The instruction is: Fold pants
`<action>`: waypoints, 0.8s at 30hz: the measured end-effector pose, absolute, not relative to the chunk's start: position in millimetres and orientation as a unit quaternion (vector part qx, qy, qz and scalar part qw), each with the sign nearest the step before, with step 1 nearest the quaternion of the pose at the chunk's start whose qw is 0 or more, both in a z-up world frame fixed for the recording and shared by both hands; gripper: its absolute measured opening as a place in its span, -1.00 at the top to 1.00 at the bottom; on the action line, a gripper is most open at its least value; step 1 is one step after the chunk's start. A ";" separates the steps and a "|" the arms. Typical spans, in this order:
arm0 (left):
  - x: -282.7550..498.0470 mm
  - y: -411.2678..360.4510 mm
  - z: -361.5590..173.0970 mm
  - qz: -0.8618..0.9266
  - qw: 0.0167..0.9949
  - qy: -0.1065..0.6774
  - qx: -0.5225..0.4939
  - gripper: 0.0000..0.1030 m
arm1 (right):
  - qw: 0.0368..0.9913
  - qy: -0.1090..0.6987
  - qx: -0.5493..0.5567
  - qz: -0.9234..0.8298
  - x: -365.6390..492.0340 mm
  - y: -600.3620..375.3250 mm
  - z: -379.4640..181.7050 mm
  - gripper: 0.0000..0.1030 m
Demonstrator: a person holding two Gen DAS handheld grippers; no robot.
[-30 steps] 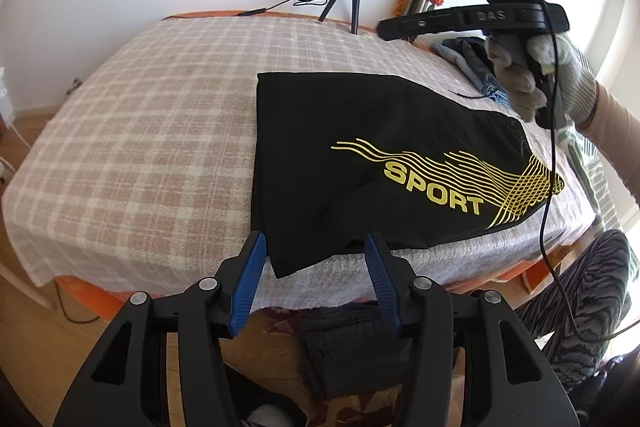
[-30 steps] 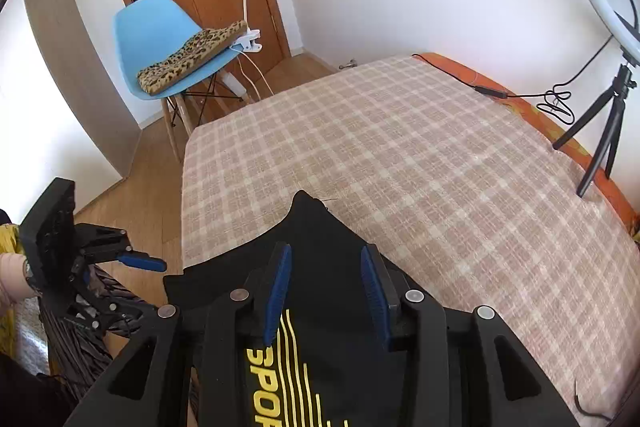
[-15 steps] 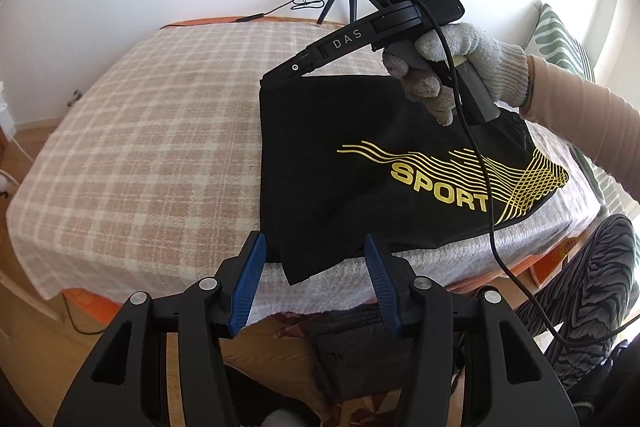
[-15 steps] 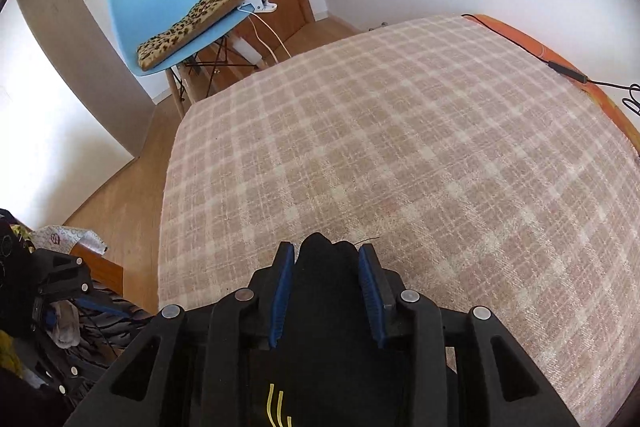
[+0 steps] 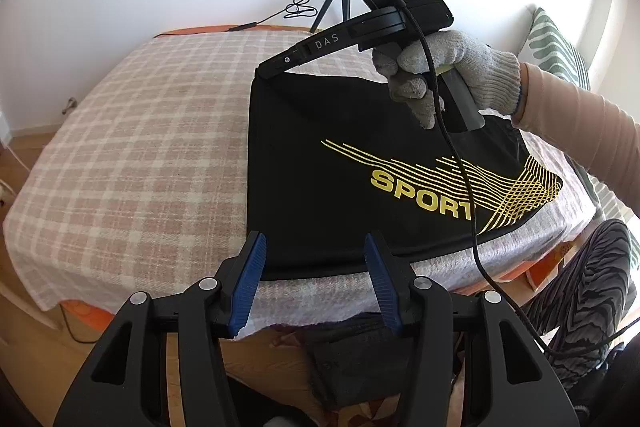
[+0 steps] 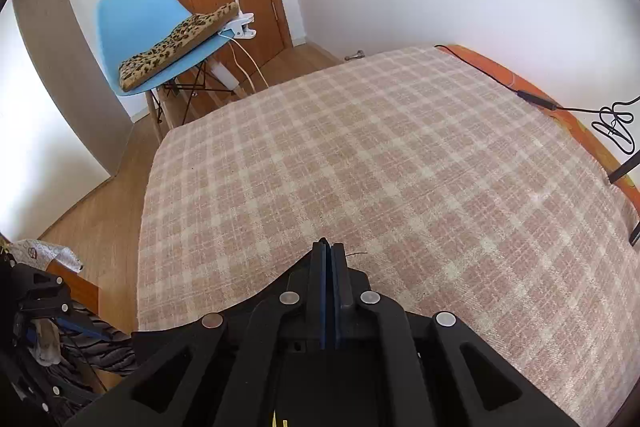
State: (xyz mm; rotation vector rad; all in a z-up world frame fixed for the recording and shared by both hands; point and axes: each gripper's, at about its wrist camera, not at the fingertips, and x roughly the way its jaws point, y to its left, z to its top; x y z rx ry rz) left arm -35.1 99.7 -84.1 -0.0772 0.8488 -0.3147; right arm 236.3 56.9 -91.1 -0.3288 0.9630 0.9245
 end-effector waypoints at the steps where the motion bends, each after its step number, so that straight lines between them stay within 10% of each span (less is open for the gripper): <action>1: -34.2 99.2 -84.5 -0.151 0.898 0.412 -0.038 0.02 | 0.773 0.450 -0.150 0.421 236.9 55.9 -91.6 0.82; 3: -33.4 99.6 -83.2 -0.148 0.899 0.410 -0.033 0.03 | 0.782 0.442 -0.132 0.419 235.7 46.0 -83.7 0.46; 24: 10.6 6.6 -51.8 -0.240 0.883 0.404 -0.002 0.03 | 0.900 0.422 0.023 0.107 95.5 -313.5 -27.4 -0.09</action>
